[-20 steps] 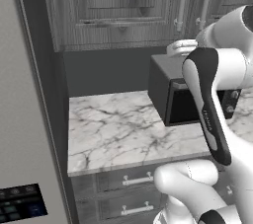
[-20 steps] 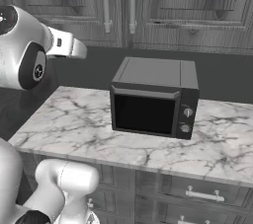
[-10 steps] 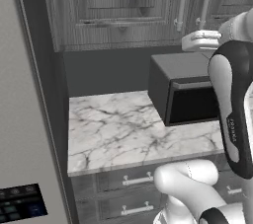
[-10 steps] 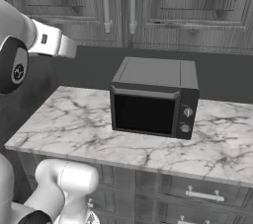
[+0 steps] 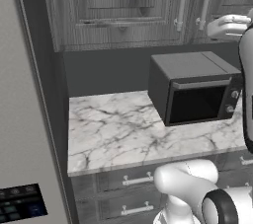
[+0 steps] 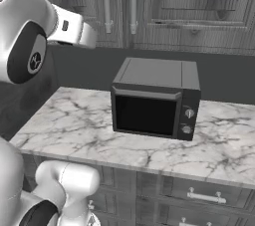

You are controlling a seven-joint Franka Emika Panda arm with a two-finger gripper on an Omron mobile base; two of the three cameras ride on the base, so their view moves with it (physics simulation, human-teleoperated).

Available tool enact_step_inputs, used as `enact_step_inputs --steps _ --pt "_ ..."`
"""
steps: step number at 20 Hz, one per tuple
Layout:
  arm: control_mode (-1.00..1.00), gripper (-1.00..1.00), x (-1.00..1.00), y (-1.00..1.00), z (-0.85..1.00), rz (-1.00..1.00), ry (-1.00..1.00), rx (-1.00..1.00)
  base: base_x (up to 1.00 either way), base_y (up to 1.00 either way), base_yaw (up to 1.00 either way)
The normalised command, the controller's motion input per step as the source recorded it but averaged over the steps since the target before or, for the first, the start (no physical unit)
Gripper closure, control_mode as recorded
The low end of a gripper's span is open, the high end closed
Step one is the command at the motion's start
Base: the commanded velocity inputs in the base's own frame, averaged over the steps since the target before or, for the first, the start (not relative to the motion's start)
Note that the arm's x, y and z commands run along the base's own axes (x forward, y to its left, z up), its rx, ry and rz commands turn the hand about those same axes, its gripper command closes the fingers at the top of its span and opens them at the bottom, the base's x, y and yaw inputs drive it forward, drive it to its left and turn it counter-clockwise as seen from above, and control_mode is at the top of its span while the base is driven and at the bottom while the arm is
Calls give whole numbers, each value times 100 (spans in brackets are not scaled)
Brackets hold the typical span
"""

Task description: Move the bowls from the cabinet to the plates on the dining table.

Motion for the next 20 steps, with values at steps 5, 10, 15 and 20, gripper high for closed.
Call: enact_step_inputs --steps 5,10,15,20 --pt "-100 -100 6 -20 21 4 0 0 0 0 0" --pt "-100 -100 20 0 26 2 0 0 0 0 0" --pt "-100 -100 34 9 10 0 1 -6 0 0 0" --pt "-100 -100 17 25 0 0 0 -15 0 0 0"
